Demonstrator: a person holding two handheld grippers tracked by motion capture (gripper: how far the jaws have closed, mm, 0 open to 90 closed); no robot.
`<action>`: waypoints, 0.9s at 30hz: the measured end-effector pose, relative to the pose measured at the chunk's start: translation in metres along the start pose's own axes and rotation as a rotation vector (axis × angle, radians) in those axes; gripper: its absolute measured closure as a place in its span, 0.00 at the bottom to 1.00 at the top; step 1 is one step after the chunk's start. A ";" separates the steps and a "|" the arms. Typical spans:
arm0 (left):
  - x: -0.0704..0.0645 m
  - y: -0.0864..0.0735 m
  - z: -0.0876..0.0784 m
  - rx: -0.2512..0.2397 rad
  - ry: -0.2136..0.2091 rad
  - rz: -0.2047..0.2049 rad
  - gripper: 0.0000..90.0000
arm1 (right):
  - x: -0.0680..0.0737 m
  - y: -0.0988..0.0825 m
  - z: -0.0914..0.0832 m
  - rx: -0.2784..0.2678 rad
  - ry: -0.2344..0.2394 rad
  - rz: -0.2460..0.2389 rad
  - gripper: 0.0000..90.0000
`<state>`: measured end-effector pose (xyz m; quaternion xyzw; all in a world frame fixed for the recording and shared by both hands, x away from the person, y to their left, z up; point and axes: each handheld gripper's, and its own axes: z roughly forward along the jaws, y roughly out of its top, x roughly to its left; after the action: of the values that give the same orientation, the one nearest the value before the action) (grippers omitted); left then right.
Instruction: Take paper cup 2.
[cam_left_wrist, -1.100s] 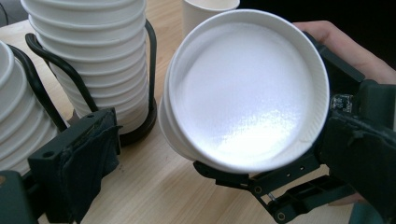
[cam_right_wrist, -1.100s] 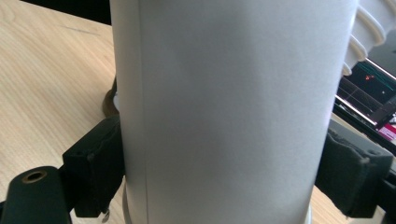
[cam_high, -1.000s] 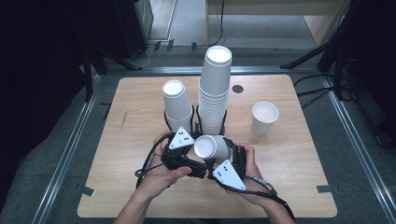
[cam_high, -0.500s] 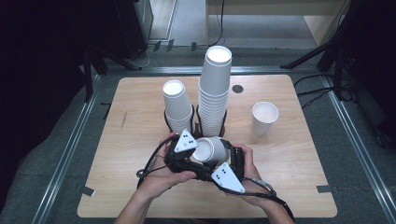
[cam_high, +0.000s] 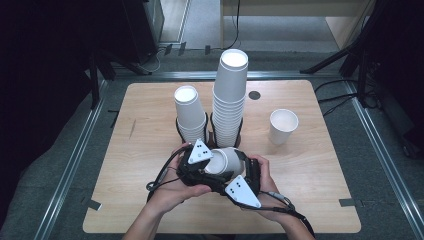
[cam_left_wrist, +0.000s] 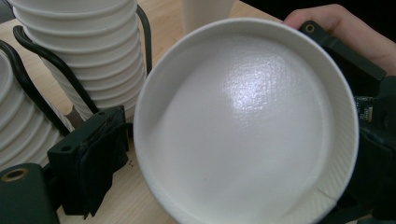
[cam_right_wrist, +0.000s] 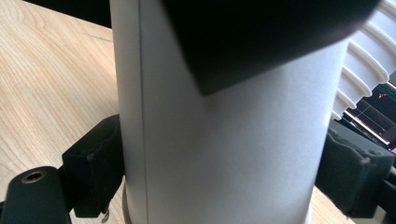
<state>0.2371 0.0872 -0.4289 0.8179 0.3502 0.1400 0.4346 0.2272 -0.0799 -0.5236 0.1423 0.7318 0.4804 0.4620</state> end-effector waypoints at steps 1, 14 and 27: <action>0.000 0.000 0.000 0.000 0.004 0.001 0.07 | 0.000 0.000 0.000 -0.002 0.002 -0.004 0.14; 0.000 0.000 0.000 -0.004 0.006 -0.006 0.17 | 0.001 0.001 -0.001 -0.011 0.012 -0.012 0.14; -0.001 -0.001 0.001 0.002 0.011 0.000 0.21 | 0.002 0.000 -0.001 -0.007 0.015 -0.015 0.13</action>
<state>0.2363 0.0862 -0.4296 0.8175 0.3527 0.1440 0.4320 0.2259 -0.0793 -0.5249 0.1316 0.7346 0.4807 0.4604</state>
